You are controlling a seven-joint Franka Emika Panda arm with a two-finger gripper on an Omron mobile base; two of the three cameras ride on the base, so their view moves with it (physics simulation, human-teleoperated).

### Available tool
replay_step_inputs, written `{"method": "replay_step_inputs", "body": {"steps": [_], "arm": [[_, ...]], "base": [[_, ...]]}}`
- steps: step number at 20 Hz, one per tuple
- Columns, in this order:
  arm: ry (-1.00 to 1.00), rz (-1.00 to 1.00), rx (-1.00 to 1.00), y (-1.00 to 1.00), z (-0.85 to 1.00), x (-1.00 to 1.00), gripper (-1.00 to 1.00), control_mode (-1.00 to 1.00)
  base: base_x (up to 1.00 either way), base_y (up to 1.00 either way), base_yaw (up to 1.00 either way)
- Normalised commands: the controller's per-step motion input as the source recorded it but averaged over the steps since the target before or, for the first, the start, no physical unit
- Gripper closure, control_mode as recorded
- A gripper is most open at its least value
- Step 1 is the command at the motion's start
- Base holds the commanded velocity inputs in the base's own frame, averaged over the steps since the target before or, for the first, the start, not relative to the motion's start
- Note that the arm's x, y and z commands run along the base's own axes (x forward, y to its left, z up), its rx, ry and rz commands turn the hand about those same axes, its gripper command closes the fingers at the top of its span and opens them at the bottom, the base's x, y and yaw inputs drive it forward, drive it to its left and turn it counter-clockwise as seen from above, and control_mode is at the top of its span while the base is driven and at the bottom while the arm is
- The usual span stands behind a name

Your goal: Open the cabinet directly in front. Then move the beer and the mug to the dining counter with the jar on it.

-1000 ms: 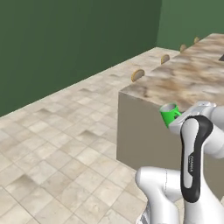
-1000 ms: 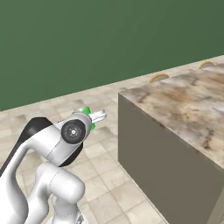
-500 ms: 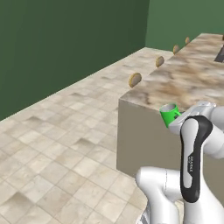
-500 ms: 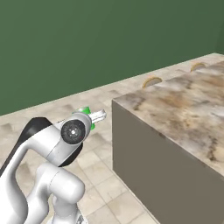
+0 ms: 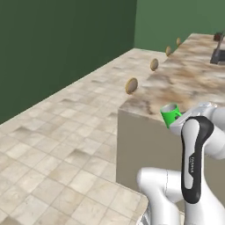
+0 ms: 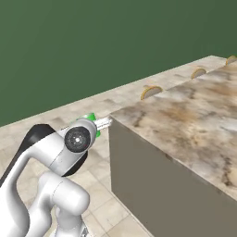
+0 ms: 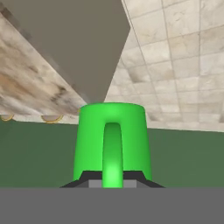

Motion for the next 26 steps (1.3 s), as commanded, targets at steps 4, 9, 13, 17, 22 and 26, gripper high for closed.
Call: {"method": "replay_step_inputs", "body": {"steps": [4,9,13,17,22,26], "arm": [[0.00,0.00,0.00,0.00,0.00,0.00,1.00,1.00],[0.00,0.00,0.00,0.00,0.00,0.00,1.00,1.00],[0.00,0.00,0.00,0.00,0.00,0.00,1.00,1.00],[0.00,0.00,0.00,0.00,0.00,0.00,1.00,1.00],[0.00,0.00,0.00,0.00,0.00,0.00,1.00,1.00],[0.00,0.00,0.00,0.00,0.00,0.00,1.00,1.00]], "base": [[0.72,0.13,-0.21],[0.66,0.09,-0.19],[0.64,0.09,-0.19],[0.54,0.04,-0.20],[0.51,0.14,-0.18],[0.43,0.22,-0.17]]}}
